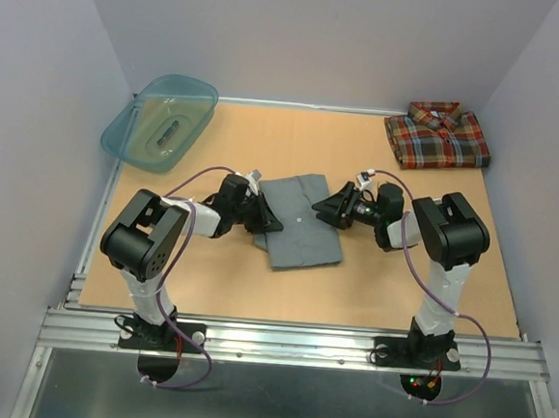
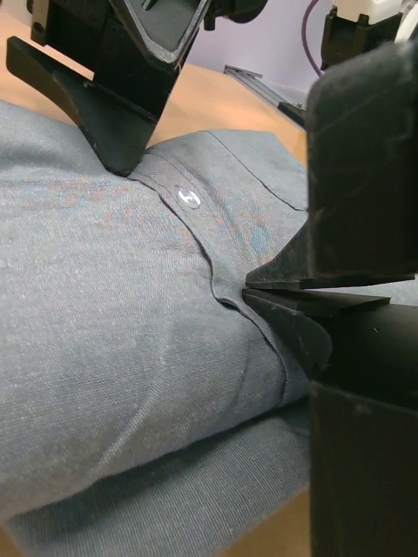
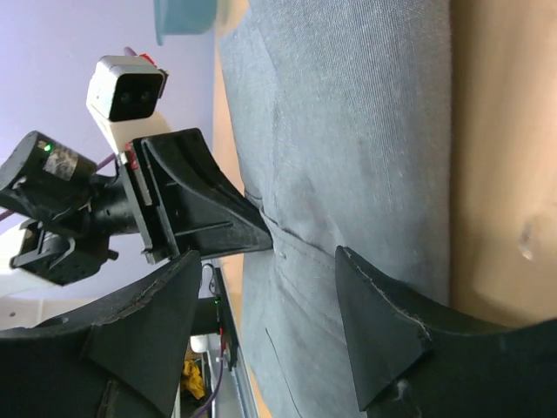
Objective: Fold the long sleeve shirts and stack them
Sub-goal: Fold the shirt
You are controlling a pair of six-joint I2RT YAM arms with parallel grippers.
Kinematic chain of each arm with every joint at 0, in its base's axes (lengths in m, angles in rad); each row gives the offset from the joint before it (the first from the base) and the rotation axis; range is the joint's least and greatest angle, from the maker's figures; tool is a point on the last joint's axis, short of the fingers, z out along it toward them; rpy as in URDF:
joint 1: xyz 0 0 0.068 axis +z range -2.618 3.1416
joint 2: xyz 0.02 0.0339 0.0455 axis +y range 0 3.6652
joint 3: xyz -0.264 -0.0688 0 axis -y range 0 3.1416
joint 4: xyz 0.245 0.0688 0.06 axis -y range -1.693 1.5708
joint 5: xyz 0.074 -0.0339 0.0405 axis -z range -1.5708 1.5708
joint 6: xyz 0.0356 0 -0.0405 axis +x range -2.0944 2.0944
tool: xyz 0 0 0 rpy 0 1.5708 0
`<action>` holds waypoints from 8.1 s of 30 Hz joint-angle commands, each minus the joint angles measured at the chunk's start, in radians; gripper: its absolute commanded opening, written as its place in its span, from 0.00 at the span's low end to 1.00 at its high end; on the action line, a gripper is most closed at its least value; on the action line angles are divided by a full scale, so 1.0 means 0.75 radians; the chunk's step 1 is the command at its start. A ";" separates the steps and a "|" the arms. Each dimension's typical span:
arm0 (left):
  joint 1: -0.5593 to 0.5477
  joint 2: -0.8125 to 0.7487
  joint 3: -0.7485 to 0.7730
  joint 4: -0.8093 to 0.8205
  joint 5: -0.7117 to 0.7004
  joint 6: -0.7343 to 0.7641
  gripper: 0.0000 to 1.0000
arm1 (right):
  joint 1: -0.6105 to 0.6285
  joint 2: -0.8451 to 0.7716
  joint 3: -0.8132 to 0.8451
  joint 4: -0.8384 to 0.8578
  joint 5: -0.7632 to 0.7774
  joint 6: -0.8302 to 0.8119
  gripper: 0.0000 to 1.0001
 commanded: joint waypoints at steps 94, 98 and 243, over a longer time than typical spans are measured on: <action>-0.034 -0.254 0.007 -0.725 0.083 0.448 0.32 | 0.246 -0.487 -0.397 -0.440 -0.027 -0.324 0.71; -0.021 -0.205 0.011 -0.787 -0.032 0.466 0.29 | 0.242 -0.482 -0.454 -0.450 0.006 -0.365 0.71; -0.885 -0.093 0.432 -0.607 -1.351 0.779 0.00 | 0.189 -0.174 0.056 -0.497 0.407 0.190 1.00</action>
